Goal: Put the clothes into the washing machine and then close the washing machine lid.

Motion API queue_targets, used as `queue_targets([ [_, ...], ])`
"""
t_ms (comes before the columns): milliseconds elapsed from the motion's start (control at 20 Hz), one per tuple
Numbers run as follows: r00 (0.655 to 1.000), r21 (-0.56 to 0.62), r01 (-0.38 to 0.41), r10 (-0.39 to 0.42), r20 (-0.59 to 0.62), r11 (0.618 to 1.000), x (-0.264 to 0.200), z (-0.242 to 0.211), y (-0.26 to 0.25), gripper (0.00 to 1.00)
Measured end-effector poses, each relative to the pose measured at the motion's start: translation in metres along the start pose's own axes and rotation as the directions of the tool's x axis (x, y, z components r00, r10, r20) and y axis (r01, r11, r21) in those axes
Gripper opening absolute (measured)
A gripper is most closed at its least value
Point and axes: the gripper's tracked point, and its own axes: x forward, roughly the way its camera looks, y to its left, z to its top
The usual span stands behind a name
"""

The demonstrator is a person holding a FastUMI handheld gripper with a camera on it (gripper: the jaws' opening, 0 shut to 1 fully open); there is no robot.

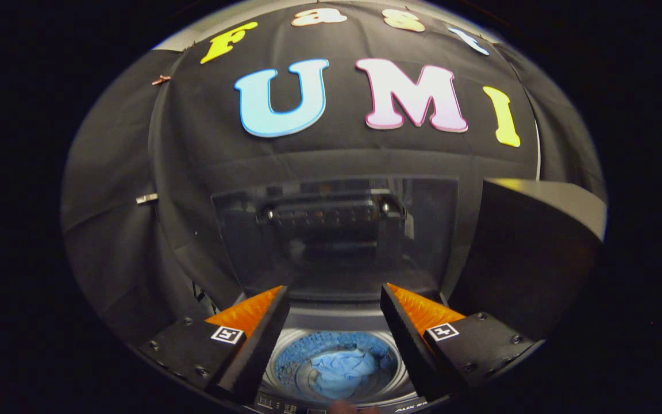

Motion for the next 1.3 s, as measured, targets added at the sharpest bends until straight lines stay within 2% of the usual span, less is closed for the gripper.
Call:
queue_targets([
  [200, 0.998, -0.032, -0.02, 0.022, 0.063, 0.999, 0.008, 0.042, 0.003, 0.99],
  [400, 0.99, -0.01, -0.028, 0.03, 0.141, 1.0, 0.021, 0.087, 0.007, 0.99],
  [700, 0.991, 0.046, -0.041, 0.035, 0.132, 0.998, 0.051, 0.119, 0.012, 0.99],
  [900, 0.993, 0.059, -0.036, 0.029, 0.111, 0.998, 0.08, 0.123, 0.008, 0.99],
  [1100, 0.996, -0.018, -0.023, 0.025, 0.091, 1.0, 0.111, 0.132, 0.011, 0.99],
  [1300, 0.999, 0.017, -0.05, 0.05, 0.008, 0.999, 0.134, 0.104, 0.013, 0.99],
])
